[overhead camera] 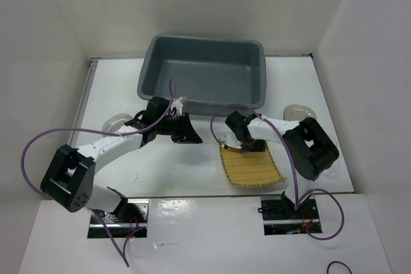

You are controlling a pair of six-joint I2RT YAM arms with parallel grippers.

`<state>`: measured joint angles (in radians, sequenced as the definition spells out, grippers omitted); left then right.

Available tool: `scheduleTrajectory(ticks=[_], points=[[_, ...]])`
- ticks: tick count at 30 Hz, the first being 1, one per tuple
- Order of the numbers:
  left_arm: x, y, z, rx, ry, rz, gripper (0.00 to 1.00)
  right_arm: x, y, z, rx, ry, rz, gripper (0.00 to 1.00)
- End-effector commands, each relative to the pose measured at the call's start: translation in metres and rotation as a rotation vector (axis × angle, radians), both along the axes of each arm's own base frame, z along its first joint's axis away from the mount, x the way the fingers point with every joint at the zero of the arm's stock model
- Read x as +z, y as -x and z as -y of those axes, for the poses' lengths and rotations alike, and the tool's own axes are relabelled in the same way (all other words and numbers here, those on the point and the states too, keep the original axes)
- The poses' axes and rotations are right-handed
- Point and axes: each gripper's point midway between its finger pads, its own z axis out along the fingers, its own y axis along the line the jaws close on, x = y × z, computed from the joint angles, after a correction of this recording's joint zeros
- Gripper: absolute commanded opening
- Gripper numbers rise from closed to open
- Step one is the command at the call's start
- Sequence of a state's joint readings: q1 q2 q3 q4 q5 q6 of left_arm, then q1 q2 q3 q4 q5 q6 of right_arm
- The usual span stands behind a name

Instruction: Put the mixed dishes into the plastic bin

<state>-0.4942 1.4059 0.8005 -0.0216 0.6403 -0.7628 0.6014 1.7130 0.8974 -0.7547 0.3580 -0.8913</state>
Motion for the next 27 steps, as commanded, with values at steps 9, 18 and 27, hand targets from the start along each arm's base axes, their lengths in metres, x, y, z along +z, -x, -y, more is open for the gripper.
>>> scheduleTrajectory(ticks=[9,18,27], points=[[0.01,0.023,0.031,0.006,0.1,-0.288,0.85,-0.047,0.036,-0.039,-0.039,-0.248,-0.207,0.0],[0.017,0.05,0.067,0.051,0.163,-0.47,0.87,-0.042,0.035,-0.045,-0.044,-0.281,-0.195,0.0],[0.017,0.053,0.092,0.058,0.081,-0.583,0.9,-0.034,0.032,-0.049,-0.04,-0.304,-0.179,0.0]])
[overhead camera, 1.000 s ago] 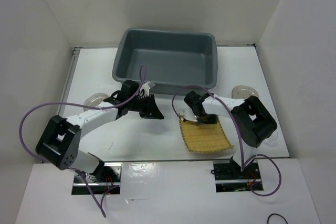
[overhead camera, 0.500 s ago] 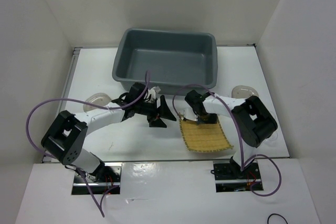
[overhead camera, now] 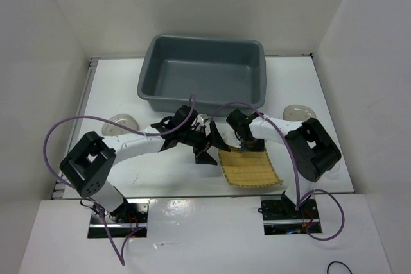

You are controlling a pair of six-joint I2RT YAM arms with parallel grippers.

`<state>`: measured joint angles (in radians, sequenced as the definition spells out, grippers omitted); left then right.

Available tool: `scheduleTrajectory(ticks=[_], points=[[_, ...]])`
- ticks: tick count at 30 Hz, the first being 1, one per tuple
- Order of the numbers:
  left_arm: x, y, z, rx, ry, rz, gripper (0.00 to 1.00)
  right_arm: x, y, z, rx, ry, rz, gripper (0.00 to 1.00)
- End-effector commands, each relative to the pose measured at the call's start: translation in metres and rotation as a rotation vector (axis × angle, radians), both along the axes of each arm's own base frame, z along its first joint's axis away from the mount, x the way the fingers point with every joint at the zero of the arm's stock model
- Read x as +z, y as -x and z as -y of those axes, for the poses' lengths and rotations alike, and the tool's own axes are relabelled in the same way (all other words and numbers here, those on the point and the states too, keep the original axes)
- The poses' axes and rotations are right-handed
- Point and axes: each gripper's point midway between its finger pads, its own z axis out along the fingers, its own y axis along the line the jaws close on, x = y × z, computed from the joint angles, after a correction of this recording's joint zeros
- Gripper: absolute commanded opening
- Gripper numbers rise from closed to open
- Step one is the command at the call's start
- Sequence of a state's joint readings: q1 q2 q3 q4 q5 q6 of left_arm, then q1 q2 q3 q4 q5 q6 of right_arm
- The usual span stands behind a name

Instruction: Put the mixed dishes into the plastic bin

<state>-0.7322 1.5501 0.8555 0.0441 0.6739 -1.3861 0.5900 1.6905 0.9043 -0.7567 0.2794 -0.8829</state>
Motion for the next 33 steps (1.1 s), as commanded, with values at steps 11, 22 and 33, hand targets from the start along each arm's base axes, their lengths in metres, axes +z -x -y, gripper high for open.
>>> scheduleTrajectory(ticks=[11,22,33], points=[[0.009,0.025,0.007,-0.101,-0.112,-0.117,0.88,-0.033,0.029,-0.044,-0.033,-0.266,-0.162,0.0],[-0.001,0.057,-0.016,-0.11,-0.196,-0.177,0.88,-0.032,0.025,-0.043,-0.038,-0.311,-0.167,0.0],[-0.008,0.038,0.034,-0.095,-0.166,-0.269,0.84,-0.037,0.024,-0.041,-0.065,-0.337,-0.176,0.0]])
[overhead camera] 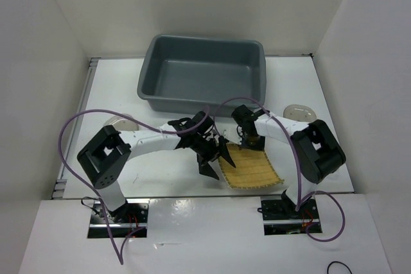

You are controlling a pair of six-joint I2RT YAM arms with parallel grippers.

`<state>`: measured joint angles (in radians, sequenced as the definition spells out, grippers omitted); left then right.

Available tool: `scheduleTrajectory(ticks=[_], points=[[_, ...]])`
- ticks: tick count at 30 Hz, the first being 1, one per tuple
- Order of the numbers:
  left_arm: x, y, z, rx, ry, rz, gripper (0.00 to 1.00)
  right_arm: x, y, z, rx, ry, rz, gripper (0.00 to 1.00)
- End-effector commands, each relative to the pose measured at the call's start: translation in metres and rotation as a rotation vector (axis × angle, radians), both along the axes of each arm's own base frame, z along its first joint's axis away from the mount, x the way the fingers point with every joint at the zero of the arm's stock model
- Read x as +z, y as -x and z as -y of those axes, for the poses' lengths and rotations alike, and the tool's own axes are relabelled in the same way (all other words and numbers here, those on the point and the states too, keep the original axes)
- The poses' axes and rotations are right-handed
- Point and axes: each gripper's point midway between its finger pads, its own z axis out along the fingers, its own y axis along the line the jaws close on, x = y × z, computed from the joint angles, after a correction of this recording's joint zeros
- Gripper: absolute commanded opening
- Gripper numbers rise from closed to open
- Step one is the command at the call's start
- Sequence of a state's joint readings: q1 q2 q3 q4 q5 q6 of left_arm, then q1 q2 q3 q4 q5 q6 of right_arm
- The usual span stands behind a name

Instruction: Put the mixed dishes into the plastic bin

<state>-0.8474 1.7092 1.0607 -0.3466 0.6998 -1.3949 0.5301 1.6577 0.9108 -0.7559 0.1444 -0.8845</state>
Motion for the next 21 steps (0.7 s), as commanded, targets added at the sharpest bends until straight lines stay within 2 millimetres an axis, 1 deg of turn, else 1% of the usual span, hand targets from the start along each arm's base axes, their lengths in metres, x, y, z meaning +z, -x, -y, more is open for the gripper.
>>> scheduleTrajectory(ticks=[1,2,3,5,7,8,9,10,11,13,14,15,17,18,19,20,21], points=[[0.013,-0.008,0.023,0.038,0.076,-0.002,0.84,-0.038,0.024,-0.034,-0.008,-0.213,-0.138,0.0],[0.007,-0.008,0.024,0.052,0.065,-0.024,0.84,-0.038,0.023,-0.034,0.002,-0.213,-0.138,0.0],[0.009,-0.008,0.028,0.053,0.077,-0.01,0.84,-0.038,0.022,-0.032,-0.007,-0.213,-0.137,0.0],[0.002,-0.007,0.033,0.068,0.073,-0.036,0.83,-0.038,0.022,-0.032,-0.007,-0.213,-0.137,0.0],[0.002,-0.003,0.041,0.071,0.095,-0.031,0.82,-0.038,0.022,-0.032,-0.007,-0.213,-0.137,0.0],[0.001,-0.003,0.041,0.079,0.097,-0.037,0.8,-0.038,0.022,-0.032,-0.007,-0.213,-0.137,0.0],[-0.002,0.0,0.044,0.074,0.094,-0.045,0.8,-0.038,0.022,-0.032,-0.007,-0.213,-0.137,0.0],[-0.009,-0.001,0.044,0.082,0.078,-0.046,0.8,-0.038,0.022,-0.032,-0.007,-0.213,-0.137,0.0],[-0.004,-0.004,0.048,0.081,0.098,-0.032,0.8,-0.038,0.022,-0.032,-0.007,-0.213,-0.137,0.0],[-0.012,-0.002,0.052,0.077,0.091,-0.043,0.8,-0.038,0.022,-0.032,-0.007,-0.213,-0.137,0.0],[-0.011,-0.003,0.053,0.083,0.096,-0.045,0.79,-0.038,0.022,-0.032,-0.007,-0.213,-0.137,0.0],[-0.016,0.001,0.054,0.074,0.092,-0.048,0.77,-0.038,0.022,-0.032,-0.016,-0.222,-0.14,0.0],[-0.021,-0.002,0.053,0.094,0.082,-0.039,0.72,-0.039,0.02,-0.033,-0.015,-0.226,-0.132,0.0],[-0.021,-0.002,0.053,0.094,0.082,-0.039,0.6,-0.039,0.02,-0.033,-0.015,-0.226,-0.132,0.0],[-0.022,-0.004,0.053,0.104,0.076,-0.029,0.47,-0.04,0.022,-0.029,-0.027,-0.223,-0.139,0.0],[-0.022,-0.002,0.051,0.104,0.075,-0.03,0.32,-0.04,0.022,-0.029,-0.027,-0.223,-0.139,0.0],[-0.022,-0.002,0.051,0.104,0.075,-0.03,0.2,-0.04,0.022,-0.029,-0.027,-0.223,-0.139,0.0]])
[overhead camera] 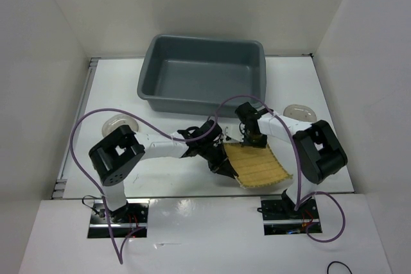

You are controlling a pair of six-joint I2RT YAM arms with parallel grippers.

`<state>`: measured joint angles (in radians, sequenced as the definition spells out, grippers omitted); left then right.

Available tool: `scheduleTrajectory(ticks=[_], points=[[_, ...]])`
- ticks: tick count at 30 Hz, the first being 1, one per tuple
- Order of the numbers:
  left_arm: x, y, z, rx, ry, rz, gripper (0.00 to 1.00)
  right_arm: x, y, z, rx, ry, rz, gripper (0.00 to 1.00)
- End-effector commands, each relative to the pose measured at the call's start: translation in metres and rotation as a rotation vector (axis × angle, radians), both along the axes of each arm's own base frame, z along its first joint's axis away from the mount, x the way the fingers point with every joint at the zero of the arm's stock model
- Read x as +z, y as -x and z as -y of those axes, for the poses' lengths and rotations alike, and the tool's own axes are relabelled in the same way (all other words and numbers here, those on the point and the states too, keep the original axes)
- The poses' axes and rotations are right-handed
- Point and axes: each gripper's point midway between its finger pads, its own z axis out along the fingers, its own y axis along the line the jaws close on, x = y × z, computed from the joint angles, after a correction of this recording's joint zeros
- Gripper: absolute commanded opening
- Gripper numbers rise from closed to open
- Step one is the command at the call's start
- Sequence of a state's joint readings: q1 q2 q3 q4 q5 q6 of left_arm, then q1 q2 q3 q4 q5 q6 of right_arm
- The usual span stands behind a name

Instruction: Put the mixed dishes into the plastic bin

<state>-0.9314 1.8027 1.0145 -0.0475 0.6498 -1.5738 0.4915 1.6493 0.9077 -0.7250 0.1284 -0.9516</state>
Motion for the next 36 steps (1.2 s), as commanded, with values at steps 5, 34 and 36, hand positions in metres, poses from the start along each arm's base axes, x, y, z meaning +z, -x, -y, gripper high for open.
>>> scheduleTrajectory(ticks=[5,34,36], points=[[-0.003,-0.005,0.013,0.009,-0.038,0.0,0.0,-0.041,0.032,-0.031,-0.061,-0.2,-0.16,0.0],[0.106,0.037,-0.052,-0.014,0.11,0.294,0.0,0.242,0.045,0.044,-0.349,-0.661,0.852,0.0],[0.11,0.038,-0.053,-0.013,0.12,0.301,0.0,0.232,0.047,0.046,-0.366,-0.632,0.804,0.0]])
